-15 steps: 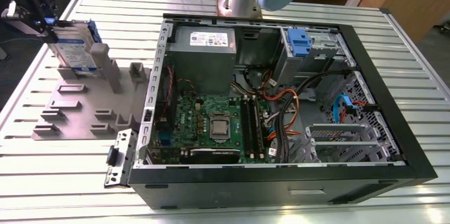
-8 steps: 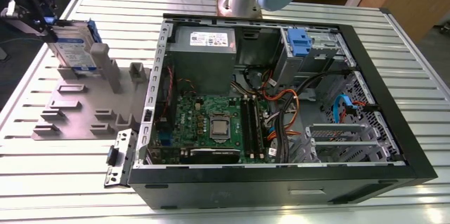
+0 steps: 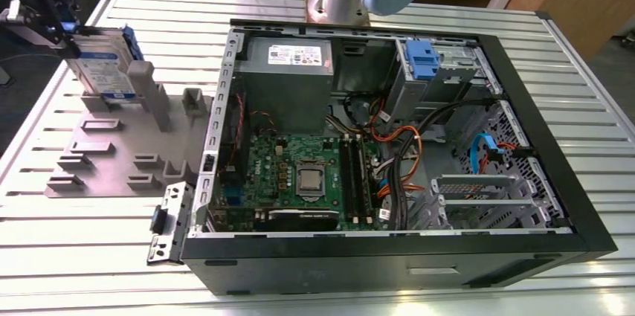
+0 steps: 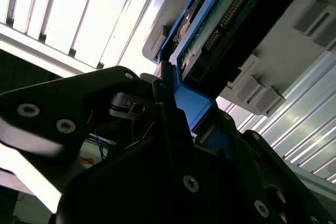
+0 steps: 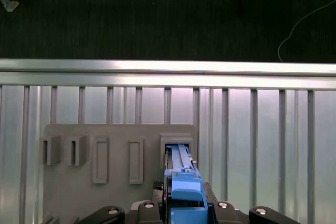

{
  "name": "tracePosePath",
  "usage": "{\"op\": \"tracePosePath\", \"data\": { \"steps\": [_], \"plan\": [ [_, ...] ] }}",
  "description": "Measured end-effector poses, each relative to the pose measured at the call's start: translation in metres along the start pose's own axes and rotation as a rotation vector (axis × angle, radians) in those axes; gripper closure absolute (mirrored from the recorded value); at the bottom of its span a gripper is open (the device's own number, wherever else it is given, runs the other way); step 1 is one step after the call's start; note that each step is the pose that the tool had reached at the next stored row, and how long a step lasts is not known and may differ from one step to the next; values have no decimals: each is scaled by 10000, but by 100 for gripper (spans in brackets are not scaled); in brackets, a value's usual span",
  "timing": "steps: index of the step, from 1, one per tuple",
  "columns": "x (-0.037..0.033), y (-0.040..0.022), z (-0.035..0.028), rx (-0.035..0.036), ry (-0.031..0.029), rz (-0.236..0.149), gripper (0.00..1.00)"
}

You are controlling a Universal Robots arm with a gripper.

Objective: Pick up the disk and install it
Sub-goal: 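Pick up the disk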

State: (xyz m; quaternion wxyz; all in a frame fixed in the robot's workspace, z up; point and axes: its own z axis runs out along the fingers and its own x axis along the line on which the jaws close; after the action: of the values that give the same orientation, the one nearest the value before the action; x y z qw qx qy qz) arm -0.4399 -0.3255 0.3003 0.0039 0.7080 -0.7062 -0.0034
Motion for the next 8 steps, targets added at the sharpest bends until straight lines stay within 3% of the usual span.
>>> {"op": "tracePosePath", "data": {
  "steps": [8],
  "plan": [
    [0, 0, -24, -2, 1, 0, 64]
  ]
}}
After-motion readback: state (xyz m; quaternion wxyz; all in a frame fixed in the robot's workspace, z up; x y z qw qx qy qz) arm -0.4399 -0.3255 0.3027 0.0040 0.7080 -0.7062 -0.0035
